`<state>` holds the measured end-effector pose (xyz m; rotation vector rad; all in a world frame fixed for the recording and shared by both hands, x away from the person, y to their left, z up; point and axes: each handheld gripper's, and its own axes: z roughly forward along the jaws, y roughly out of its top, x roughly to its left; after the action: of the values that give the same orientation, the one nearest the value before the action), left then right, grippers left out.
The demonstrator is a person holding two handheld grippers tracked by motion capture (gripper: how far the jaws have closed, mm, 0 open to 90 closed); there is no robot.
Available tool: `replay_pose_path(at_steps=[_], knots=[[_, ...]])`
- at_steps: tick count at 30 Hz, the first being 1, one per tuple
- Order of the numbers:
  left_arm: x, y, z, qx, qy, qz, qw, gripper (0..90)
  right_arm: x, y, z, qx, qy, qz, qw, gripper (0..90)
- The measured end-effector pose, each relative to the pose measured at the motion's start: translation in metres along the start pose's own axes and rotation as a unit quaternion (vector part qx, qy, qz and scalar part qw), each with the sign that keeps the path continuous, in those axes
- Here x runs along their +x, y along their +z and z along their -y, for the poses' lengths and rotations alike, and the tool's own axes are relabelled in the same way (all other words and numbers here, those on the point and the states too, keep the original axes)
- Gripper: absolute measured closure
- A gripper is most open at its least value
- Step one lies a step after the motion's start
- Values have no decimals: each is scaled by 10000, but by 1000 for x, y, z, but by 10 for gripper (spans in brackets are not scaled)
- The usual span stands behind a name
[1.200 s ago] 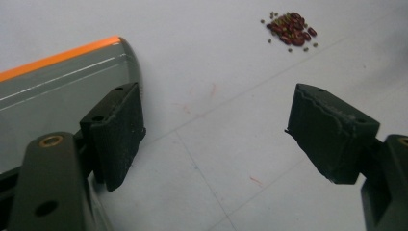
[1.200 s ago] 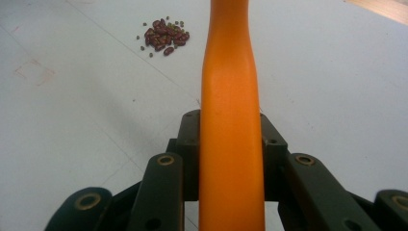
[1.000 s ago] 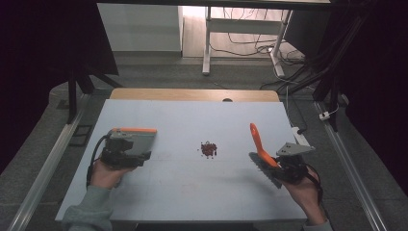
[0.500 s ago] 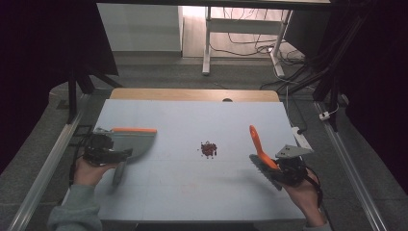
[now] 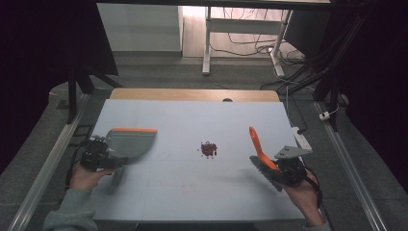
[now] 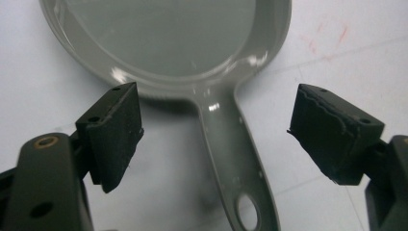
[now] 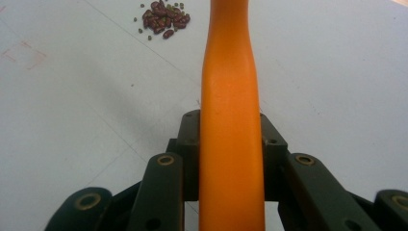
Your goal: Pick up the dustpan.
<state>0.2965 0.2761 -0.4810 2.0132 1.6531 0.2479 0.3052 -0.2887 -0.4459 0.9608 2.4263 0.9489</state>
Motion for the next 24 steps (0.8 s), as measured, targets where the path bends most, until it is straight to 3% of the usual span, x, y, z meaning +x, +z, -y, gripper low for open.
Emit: replay_pose_path(at_steps=[4, 17, 24], knots=[[1, 11, 4, 206, -103, 43, 9997, 192, 0, 3, 1, 38, -17, -15, 10000, 704], [-1, 32, 5, 642, -67, 113, 9978, 212, 1, 4, 1, 64, -34, 28, 10000, 704], [0, 42, 5, 593, -229, 55, 9980, 235, 1, 4, 0, 75, -2, 97, 9999, 705]])
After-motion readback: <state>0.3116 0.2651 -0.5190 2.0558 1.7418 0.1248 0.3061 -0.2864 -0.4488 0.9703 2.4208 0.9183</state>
